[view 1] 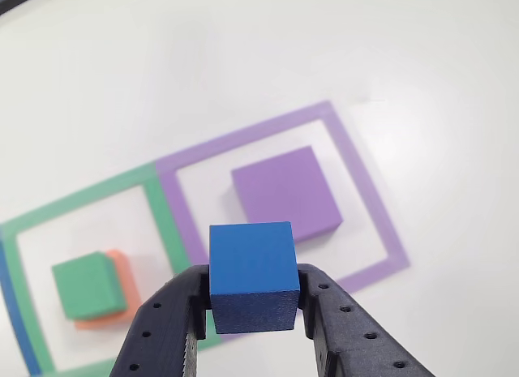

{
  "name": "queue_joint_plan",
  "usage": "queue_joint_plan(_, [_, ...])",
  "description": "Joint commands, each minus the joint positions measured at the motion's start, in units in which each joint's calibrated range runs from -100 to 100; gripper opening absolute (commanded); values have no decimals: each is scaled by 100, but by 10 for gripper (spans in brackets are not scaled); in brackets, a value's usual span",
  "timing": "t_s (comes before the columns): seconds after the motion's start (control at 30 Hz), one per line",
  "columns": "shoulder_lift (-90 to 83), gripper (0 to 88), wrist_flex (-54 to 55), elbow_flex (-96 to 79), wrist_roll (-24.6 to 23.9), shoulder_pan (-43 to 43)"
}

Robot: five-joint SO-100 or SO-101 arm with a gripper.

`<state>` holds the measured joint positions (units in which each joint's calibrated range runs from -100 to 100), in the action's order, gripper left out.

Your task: Tower of hanoi

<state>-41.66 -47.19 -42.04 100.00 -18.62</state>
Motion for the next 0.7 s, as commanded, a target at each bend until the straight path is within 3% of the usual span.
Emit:
queue_joint_plan(0.0, [-337, 11, -2149, 1800, 0, 326])
queue_joint_plan(0.3, [-505, 12, -4221, 3845, 0, 1249])
queue_joint_plan(0.67, [-697, 7, -4585, 4217, -74, 1889])
